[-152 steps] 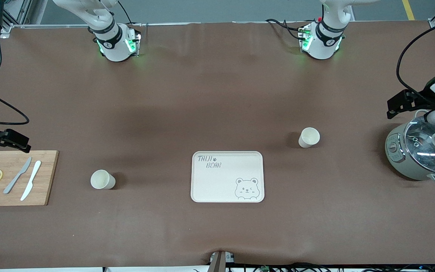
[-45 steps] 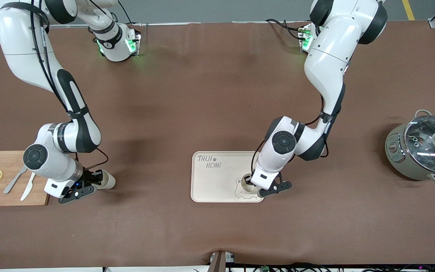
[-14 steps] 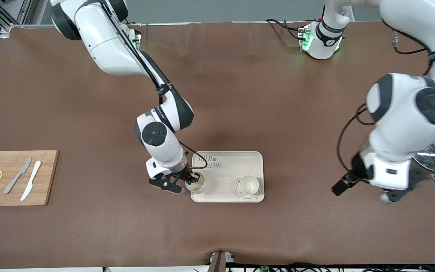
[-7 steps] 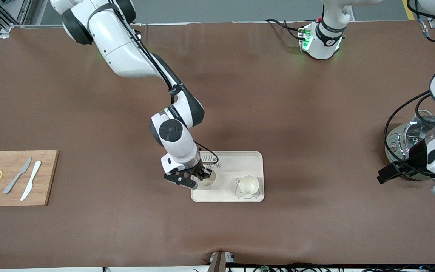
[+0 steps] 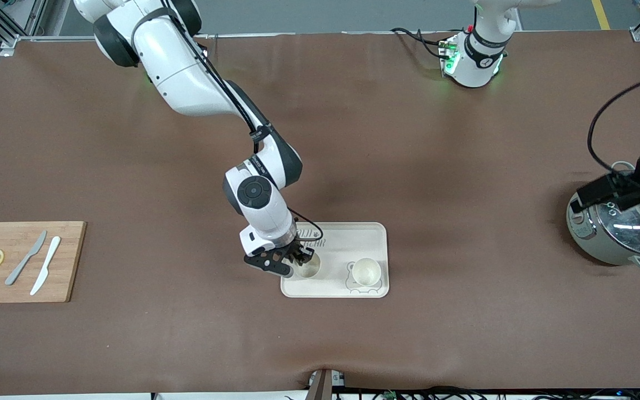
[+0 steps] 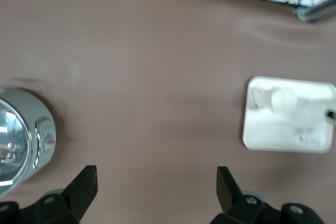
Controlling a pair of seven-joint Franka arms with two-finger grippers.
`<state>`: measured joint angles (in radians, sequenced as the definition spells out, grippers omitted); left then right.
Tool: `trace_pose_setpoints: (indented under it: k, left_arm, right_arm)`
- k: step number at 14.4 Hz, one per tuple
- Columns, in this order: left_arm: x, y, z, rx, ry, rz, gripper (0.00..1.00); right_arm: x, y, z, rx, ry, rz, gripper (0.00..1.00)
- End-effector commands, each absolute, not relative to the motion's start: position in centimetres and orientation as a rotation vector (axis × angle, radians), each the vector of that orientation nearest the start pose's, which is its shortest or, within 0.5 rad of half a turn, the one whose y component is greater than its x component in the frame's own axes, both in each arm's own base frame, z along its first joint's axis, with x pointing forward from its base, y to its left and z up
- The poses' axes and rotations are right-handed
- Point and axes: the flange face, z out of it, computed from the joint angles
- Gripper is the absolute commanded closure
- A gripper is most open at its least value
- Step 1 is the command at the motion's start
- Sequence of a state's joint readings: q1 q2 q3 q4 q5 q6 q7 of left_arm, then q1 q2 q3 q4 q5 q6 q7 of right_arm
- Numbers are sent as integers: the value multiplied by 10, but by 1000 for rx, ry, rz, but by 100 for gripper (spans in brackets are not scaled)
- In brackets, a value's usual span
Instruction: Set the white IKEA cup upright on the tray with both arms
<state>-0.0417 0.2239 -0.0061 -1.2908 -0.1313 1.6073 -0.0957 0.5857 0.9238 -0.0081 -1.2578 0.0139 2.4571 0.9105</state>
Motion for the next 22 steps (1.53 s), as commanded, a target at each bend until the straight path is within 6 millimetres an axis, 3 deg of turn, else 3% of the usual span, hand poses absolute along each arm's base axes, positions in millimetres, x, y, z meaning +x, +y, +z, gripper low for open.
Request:
trace_pose_setpoints:
  k: [1,2,3,5,7,9,10,12,14,16,17,19,22]
  left_arm:
    - [598,-78,648,-3286,61,-102,0]
    - [589,-86,656,-3271,89,-85,0]
    - [582,-89,656,-3265,109,-45,0]
    - [580,-96,655,-3263,139,-31,0]
    - [578,-98,649,-3217,177,-19,0]
    - [578,-101,639,-3182,287,6,0]
    - [579,-96,638,-3176,326,7,0]
    - [581,-87,638,-3177,310,1,0]
    - [585,-84,636,-3185,298,-13,0]
    - [589,-83,636,-3186,262,-40,0]
    - [591,-83,637,-3187,264,-62,0]
    - [593,-68,639,-3161,243,-81,0]
    - [594,-61,636,-3110,236,-69,0]
  right_arm:
    - [662,420,260,-2905,426,-369,0]
    - [664,414,270,-2930,399,-350,0]
    - [665,403,297,-2967,377,-314,0]
    - [659,377,380,-3034,299,-241,0]
    - [645,328,467,-3088,239,-129,0]
    - [629,259,540,-3124,129,-43,0]
    - [623,217,567,-3120,82,-1,0]
    - [613,128,603,-3093,46,52,0]
    - [606,51,617,-3086,1,44,0]
    - [603,-17,609,-3082,46,52,0]
    - [604,-40,601,-3081,60,42,0]
    - [603,-61,577,-3082,78,4,0]
    - [596,-57,556,-3086,75,-55,0]
